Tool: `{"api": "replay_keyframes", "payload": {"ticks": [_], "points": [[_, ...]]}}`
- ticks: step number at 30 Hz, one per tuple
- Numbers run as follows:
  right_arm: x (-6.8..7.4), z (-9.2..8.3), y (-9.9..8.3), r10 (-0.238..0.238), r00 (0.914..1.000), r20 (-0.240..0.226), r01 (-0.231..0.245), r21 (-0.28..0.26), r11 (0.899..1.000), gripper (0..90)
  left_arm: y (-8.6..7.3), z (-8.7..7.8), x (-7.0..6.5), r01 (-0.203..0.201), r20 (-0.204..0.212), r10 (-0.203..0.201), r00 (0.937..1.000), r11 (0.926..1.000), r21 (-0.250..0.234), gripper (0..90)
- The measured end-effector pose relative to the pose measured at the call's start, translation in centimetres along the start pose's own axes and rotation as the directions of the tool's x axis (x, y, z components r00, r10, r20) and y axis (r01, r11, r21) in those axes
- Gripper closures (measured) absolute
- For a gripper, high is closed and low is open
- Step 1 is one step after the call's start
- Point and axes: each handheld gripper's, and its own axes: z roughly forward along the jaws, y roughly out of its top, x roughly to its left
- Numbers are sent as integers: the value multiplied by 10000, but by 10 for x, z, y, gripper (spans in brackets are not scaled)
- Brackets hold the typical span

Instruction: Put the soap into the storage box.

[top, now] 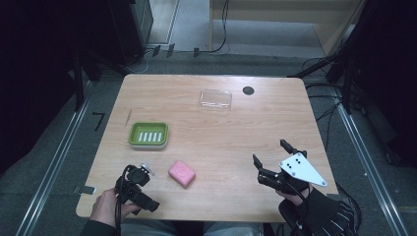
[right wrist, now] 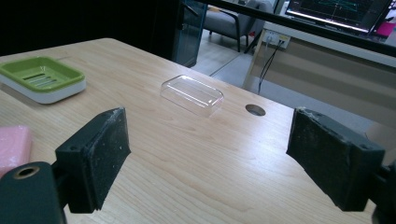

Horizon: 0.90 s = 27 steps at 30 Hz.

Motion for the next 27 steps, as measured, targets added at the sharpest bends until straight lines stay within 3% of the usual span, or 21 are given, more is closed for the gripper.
{"api": "replay_keyframes", "payload": {"ticks": [27], "points": [[1, 1, 0, -157, 9999, 12, 157, 140, 9998, 132, 36, 0, -13, -103, 211, 114, 9997, 9986, -518, 21]]}}
